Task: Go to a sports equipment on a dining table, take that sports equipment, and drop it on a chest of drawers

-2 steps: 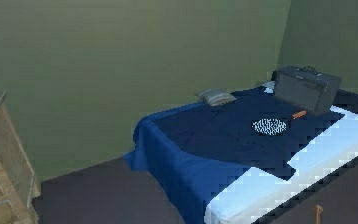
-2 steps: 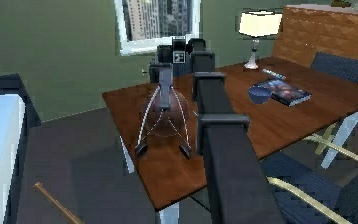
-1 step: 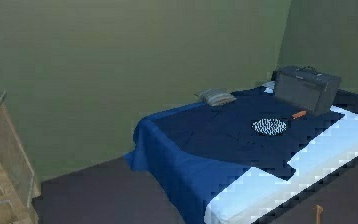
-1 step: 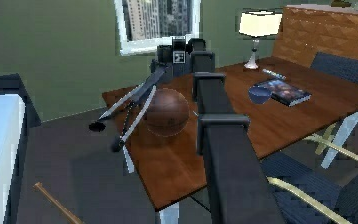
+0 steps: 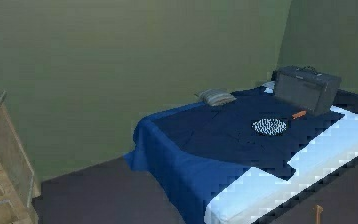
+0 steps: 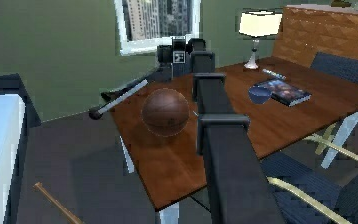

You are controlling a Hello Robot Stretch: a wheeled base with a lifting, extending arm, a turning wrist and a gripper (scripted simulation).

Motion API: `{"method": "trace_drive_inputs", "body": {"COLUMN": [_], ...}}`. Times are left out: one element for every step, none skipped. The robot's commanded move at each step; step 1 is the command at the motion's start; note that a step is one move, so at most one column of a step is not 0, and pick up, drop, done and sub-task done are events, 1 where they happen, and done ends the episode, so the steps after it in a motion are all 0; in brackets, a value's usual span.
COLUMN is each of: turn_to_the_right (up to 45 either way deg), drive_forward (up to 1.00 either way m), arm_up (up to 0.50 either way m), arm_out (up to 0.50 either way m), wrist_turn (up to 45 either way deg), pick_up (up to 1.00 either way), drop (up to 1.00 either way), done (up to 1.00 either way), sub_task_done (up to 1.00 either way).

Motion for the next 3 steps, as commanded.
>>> {"method": "trace_drive_inputs", "body": {"turn_to_the_right": [0.0, 0.0, 0.0], "drive_forward": [0.00, 0.00, 0.00], "arm_up": [0.00, 0.00, -0.20], "arm_out": [0.00, 0.00, 0.00], "wrist_turn": [45.0, 36.0, 0.0], "pick_up": [0.00, 0.00, 0.00], "drop": [0.00, 0.00, 0.00], "done": [0.00, 0.00, 0.00], "sub_task_done": [0.00, 0.00, 0.00]}}
